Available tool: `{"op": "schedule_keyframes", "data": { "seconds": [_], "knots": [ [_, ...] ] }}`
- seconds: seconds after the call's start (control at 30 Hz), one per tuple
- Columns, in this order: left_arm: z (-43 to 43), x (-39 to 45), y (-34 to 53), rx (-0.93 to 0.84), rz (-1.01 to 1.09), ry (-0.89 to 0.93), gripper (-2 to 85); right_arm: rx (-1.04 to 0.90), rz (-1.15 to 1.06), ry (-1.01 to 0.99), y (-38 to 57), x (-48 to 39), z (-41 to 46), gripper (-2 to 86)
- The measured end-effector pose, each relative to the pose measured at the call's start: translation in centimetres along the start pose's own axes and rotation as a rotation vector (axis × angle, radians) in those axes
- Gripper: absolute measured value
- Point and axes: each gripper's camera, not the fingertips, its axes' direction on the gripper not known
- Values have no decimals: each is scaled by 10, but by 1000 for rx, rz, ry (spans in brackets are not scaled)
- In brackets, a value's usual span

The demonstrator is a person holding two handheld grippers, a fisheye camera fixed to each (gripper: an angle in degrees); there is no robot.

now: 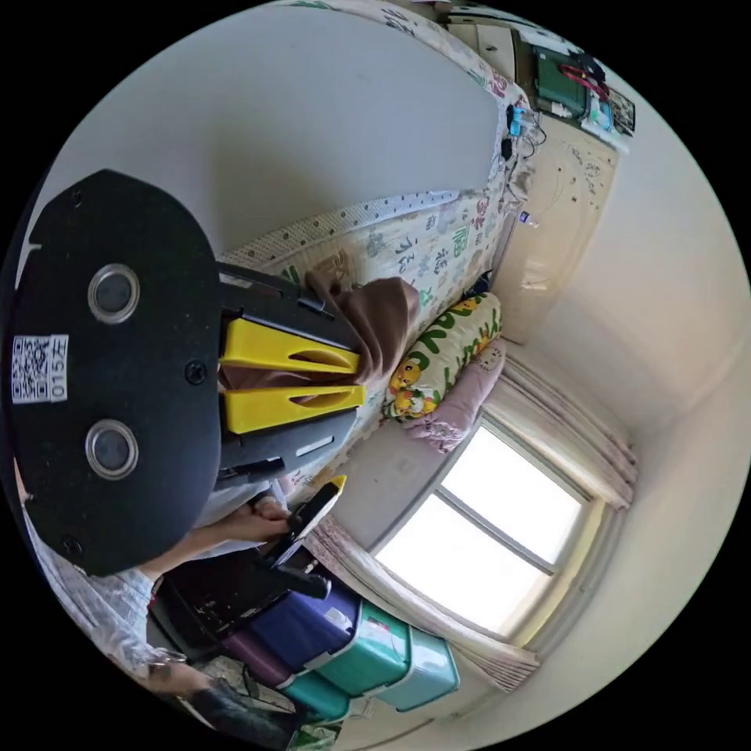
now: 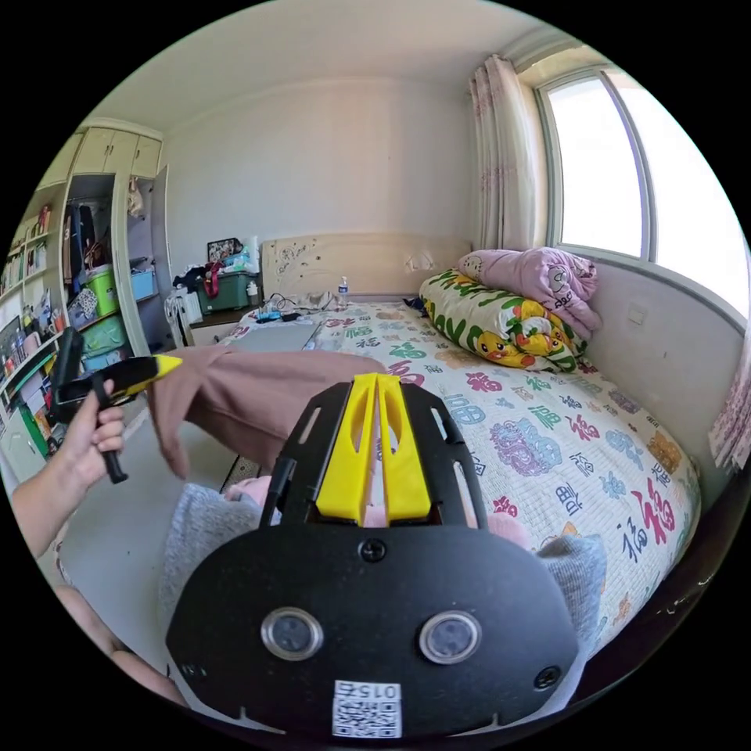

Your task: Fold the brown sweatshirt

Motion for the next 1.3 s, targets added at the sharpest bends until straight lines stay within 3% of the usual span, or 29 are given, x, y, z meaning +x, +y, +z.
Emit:
{"op": "schedule_keyframes", "data": {
  "seconds": [0.17,0.2,0.27,0.33,0.4,0.47,0.6,0.67,0.77,0.9,1.0,1.03,1.13,1.23,1.3],
  "knots": [
    [-170,-32,130,124,-108,-9,6,0,-164,185,-46,-56,-4,-7],
    [-185,-37,147,163,-158,-11,5,-10,-200,212,-52,-65,-2,-7],
    [-220,-58,170,248,-343,190,2,-44,-300,401,-77,-101,-8,-9],
    [-240,-42,170,235,-276,121,2,7,-262,514,-96,-130,-39,-9],
    [-255,-20,171,144,-162,13,2,68,-294,424,-104,-163,-82,-9],
    [-273,-4,201,117,-87,-34,2,21,-360,108,-105,-204,-137,-6],
    [-297,-17,223,184,-210,139,2,-152,-412,-418,-81,-258,-186,29],
    [-308,-3,229,180,-171,121,3,-194,-400,-573,-58,-288,-204,137],
    [-320,26,235,218,-44,153,5,-246,-436,-540,-31,-320,-211,194],
    [-336,59,235,208,170,229,7,-412,-543,-391,-20,-355,-199,202],
    [-351,77,238,199,338,313,13,-297,-586,-166,-27,-362,-222,106],
    [-356,77,239,219,342,346,18,-222,-600,-119,-32,-358,-235,56],
    [-367,60,240,284,267,422,45,-175,-498,-180,-59,-332,-254,41],
    [-367,40,234,237,202,453,56,-122,-310,-188,-85,-284,-258,41],
    [-377,31,238,286,138,356,61,-127,-166,-195,-100,-244,-252,41]
  ]
}}
